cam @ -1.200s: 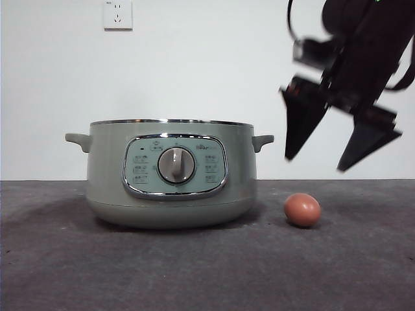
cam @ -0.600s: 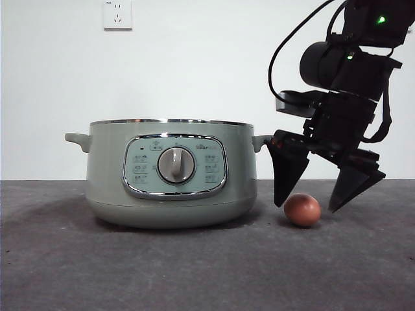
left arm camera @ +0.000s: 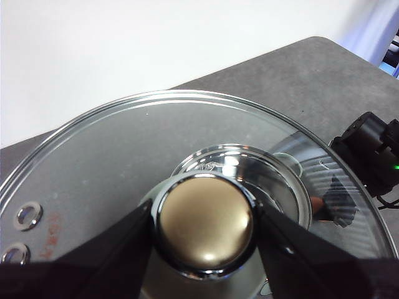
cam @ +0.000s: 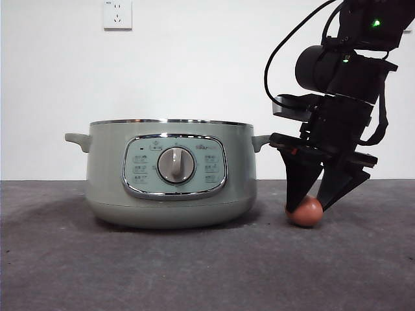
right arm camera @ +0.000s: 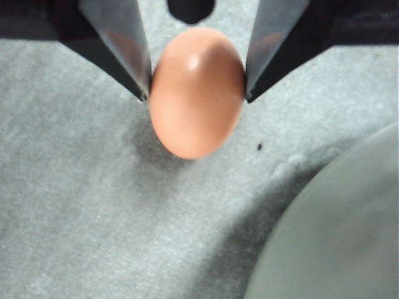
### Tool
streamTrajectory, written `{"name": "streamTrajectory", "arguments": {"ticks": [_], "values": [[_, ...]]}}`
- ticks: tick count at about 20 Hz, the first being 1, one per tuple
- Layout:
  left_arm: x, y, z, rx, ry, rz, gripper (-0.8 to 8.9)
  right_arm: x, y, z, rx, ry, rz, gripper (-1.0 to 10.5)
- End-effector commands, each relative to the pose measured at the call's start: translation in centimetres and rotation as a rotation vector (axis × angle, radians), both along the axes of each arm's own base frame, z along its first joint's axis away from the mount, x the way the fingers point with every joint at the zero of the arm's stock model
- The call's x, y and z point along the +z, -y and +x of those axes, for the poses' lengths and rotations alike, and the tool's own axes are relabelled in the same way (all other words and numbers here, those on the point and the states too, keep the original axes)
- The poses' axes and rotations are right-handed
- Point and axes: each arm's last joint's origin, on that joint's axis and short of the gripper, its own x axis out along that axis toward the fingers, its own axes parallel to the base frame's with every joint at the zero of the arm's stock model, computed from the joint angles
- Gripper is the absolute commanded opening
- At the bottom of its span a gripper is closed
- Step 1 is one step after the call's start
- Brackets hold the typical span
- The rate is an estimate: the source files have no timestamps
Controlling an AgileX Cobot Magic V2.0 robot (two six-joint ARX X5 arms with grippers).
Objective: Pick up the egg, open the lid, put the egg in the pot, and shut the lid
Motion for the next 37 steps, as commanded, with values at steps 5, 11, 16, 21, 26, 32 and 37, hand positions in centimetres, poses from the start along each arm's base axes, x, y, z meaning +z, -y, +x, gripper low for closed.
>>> {"name": "streamTrajectory", "arguments": {"ticks": [5,11,16,21,26,32,37], "values": [[0.8,-0.1,-0.6,-0.008,0.066,-0.014,-0.08,3.3,0.5,-1.7,-0.022,0.019,0.021,-0.1],[0.8,-0.1,-0.6,-0.01,0.068,-0.012,-0.08,11.8,1.4,-5.0,-0.027,0.26,0.128,-0.1],[0.8,-0.1,-0.6,-0.012,0.066,-0.012,-0.08,18.2,-2.1,-5.0,0.083,0.449,0.231,-0.1],[0.8,-0.1,-0.6,-0.011,0.064,-0.012,-0.08,19.3,-8.3,-1.3,0.196,0.464,0.256,-0.1],[0.7,-0.1,-0.7,-0.01,0.056,-0.014,-0.08,15.0,-13.4,3.0,0.262,0.362,0.195,-0.1],[0.7,-0.1,-0.7,-0.011,0.057,-0.014,-0.08,8.3,-16.3,5.2,0.321,0.231,0.089,-0.1],[0.8,-0.1,-0.7,-0.013,0.059,-0.012,-0.08,5.9,-16.3,5.6,0.328,0.181,-0.006,-0.1]]}}
